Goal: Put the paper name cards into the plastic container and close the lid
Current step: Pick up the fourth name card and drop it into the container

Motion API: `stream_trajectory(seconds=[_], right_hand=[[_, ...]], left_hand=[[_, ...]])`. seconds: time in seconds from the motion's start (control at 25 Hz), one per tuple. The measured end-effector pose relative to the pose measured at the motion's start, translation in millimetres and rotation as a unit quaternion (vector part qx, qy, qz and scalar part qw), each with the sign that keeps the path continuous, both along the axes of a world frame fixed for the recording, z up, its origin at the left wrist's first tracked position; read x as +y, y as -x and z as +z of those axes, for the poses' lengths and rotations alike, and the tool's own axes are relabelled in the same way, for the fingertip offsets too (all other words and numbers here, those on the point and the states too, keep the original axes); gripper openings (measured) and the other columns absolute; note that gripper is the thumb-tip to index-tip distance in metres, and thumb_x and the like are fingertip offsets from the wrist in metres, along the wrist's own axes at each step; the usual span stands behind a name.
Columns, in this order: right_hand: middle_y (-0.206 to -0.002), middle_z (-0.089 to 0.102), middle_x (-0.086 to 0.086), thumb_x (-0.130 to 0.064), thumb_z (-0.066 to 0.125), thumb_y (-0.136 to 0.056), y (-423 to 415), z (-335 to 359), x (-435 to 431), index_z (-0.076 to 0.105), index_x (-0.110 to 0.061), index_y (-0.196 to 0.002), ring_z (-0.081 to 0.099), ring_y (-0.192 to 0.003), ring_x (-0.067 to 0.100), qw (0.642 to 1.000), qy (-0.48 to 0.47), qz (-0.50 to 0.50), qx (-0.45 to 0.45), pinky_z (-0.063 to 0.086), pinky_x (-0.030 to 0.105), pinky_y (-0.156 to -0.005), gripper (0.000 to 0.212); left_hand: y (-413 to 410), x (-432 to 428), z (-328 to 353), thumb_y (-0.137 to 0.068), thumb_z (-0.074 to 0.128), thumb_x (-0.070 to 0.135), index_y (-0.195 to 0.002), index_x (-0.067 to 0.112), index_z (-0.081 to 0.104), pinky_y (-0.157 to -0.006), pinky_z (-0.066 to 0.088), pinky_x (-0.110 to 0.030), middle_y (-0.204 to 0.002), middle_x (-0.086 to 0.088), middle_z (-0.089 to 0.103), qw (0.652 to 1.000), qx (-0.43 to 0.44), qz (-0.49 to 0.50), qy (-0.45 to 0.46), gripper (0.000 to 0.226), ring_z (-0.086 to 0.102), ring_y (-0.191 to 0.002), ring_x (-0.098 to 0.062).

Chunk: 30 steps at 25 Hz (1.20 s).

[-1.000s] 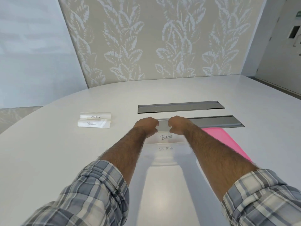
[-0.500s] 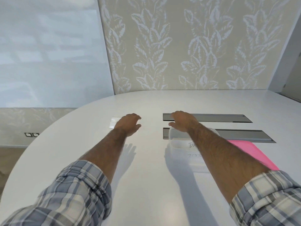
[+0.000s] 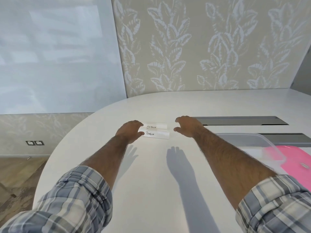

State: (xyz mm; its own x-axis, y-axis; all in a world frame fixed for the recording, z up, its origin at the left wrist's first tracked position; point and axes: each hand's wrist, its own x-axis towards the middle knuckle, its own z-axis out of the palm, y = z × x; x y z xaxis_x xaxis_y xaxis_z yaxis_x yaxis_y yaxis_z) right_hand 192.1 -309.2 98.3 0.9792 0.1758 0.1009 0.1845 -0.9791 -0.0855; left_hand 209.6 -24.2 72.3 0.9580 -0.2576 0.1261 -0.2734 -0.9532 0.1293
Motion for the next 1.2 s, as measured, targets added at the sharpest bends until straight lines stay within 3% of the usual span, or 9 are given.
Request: stream_trajectory(seconds=[0.72,0.88,1.08,1.2], right_hand=[[-0.133,0.056,0.008,-0.035,0.059,-0.093,-104,-80,61,0.052,-0.009,-0.131,0.052,-0.124,0.027,0.995,0.0,-0.061,0.085,0.046,0.045,-0.101,0.047],[-0.13,0.057,0.009,-0.033,0.06,-0.093,-119,-92,69,0.051,-0.009,-0.132,0.054,-0.122,0.028,0.994,0.008,-0.055,0.096,0.047,0.045,-0.1,0.046],[-0.12,0.062,0.008,-0.028,0.067,-0.088,-130,-96,75,0.057,-0.009,-0.117,0.059,-0.108,0.028,0.994,-0.001,-0.053,0.098,0.051,0.04,-0.09,0.037],[-0.124,0.061,0.007,-0.026,0.07,-0.084,-132,-94,80,0.057,-0.013,-0.122,0.059,-0.111,0.028,0.992,-0.011,-0.049,0.114,0.05,0.039,-0.091,0.043]], left_hand=[[-128,18,-64,-0.096,0.06,0.037,-0.154,0.03,0.033,-0.112,0.035,-0.042,-0.161,0.011,0.028,0.99,0.11,-0.089,-0.009,0.064,0.025,-0.148,-0.014],[-140,18,-73,-0.095,0.061,0.038,-0.148,0.031,0.041,-0.107,0.039,-0.042,-0.155,0.011,0.039,0.99,0.102,-0.096,0.009,0.057,0.035,-0.142,-0.017],[-146,18,-72,-0.089,0.066,0.038,-0.133,0.032,0.051,-0.088,0.044,-0.036,-0.141,0.008,0.054,0.99,0.115,-0.079,0.031,0.047,0.054,-0.123,-0.022],[-144,21,-72,-0.088,0.069,0.038,-0.142,0.035,0.048,-0.097,0.044,-0.036,-0.145,0.012,0.052,0.987,0.137,-0.075,0.025,0.058,0.051,-0.13,-0.018]])
